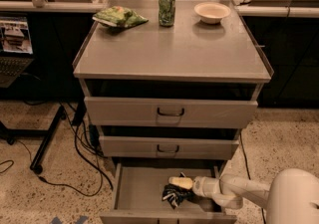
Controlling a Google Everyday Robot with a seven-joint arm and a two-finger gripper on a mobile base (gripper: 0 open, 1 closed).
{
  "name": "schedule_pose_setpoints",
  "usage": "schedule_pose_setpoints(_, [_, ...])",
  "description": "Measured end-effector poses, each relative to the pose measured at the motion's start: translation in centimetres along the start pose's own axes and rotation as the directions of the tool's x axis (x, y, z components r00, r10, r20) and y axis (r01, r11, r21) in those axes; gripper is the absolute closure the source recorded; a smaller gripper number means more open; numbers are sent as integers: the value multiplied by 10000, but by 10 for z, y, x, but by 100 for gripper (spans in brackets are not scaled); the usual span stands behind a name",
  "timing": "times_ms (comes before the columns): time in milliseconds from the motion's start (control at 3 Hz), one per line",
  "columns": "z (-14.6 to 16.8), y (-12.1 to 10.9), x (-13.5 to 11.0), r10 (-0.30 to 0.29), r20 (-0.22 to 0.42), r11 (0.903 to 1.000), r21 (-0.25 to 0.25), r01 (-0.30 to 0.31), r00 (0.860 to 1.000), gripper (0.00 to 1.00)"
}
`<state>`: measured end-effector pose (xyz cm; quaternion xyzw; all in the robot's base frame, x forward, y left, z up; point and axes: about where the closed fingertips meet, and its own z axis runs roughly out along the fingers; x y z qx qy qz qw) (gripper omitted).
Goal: Place blue chip bag into bottom drawer
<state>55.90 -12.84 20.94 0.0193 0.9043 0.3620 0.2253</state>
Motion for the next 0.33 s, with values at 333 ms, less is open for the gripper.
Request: schedule_pose_setpoints(333, [0,0,0,0,0,10000,0,0,10000,0])
